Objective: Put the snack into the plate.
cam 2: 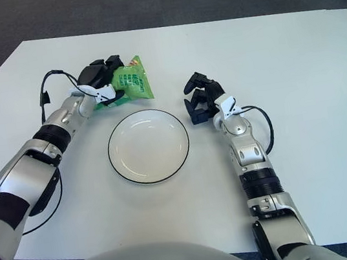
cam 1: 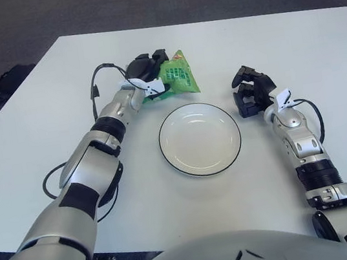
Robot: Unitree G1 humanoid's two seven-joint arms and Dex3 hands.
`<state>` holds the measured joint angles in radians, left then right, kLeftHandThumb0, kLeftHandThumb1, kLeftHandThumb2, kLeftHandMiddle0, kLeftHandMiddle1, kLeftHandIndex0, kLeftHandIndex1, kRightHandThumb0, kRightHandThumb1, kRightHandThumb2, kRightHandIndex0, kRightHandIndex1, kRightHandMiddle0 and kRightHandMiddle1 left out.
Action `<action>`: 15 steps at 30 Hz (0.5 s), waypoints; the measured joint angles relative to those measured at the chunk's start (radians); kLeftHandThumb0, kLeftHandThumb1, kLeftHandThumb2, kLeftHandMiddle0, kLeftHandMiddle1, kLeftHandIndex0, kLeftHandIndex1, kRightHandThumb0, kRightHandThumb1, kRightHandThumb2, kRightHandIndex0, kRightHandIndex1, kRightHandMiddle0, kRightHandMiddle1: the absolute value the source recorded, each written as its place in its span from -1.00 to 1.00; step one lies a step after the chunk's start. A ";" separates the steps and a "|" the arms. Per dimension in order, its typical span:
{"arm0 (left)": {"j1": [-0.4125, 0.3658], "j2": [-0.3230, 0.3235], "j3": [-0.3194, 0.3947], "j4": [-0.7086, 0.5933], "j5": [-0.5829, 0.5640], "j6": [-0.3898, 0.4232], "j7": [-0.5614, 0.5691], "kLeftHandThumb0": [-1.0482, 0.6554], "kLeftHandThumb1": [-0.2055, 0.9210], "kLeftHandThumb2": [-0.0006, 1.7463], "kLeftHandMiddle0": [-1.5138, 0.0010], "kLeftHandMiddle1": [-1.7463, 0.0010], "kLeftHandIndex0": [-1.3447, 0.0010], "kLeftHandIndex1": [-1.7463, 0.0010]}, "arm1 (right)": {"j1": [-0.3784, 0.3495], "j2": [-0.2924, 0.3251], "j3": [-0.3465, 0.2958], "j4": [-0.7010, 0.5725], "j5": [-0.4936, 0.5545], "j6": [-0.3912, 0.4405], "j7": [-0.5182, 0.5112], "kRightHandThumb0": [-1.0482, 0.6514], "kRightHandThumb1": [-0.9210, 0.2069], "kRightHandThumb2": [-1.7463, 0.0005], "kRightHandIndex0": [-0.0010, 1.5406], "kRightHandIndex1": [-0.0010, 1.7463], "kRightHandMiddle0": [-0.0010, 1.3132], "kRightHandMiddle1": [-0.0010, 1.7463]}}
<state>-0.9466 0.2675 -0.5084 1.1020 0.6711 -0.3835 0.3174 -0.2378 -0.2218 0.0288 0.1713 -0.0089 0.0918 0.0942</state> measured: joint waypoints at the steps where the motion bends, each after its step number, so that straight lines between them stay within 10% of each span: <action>1: 0.000 0.003 0.002 -0.002 -0.002 -0.005 -0.003 0.23 -0.75 0.87 -0.32 -0.60 -0.05 -1.00 | 0.000 0.000 0.000 -0.001 -0.001 0.000 0.000 0.21 0.33 -0.72 0.00 0.98 -0.31 1.00; 15: 0.000 0.036 0.039 -0.071 -0.037 -0.026 -0.082 0.23 -0.78 0.94 -0.28 -0.77 -0.04 -1.00 | 0.002 0.000 -0.001 -0.001 -0.002 -0.007 0.000 0.21 0.40 -0.77 0.03 1.00 -0.27 1.00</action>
<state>-0.9467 0.3036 -0.4694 1.0315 0.6340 -0.4093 0.2355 -0.2355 -0.2220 0.0281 0.1699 -0.0113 0.0847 0.0943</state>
